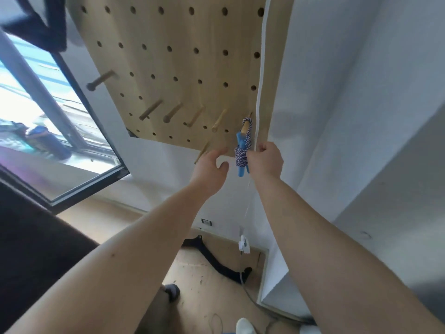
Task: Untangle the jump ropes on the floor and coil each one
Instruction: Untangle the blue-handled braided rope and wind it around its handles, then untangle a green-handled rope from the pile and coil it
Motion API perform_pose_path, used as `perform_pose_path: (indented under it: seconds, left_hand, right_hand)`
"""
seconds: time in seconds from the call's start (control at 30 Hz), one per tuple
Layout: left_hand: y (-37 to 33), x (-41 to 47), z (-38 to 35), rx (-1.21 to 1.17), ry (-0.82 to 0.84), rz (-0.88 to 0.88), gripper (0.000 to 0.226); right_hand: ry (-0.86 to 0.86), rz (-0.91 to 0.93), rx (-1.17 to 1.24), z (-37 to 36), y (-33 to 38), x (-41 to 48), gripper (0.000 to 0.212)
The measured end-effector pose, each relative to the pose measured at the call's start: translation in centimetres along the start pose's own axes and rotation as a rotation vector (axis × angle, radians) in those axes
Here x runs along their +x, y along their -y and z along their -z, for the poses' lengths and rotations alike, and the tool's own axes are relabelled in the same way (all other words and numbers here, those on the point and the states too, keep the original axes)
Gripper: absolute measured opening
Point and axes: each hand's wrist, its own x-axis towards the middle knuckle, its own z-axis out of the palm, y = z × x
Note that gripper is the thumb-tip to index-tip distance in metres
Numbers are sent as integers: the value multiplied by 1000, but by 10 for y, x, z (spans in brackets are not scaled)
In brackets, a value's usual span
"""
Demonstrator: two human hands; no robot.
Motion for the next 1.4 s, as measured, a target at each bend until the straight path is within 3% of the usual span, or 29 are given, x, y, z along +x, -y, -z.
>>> perform_pose_path:
  seconds: [0.2, 0.5, 0.97, 1.4]
  left_hand:
    - [-5, -103, 24, 40, 20, -16, 39]
    - [-8, -237, 4, 111, 182, -77, 41]
    - [14, -423, -99, 170, 399, 17, 40]
    - [33, -622, -183, 92, 412, 207, 42]
  right_hand:
    - [186, 146, -125, 42, -25, -106, 47]
    - [275, 285, -290, 129, -71, -236, 48]
    - [386, 136, -481, 236, -207, -343, 43]
    - [570, 40, -519, 329, -344, -473, 43]
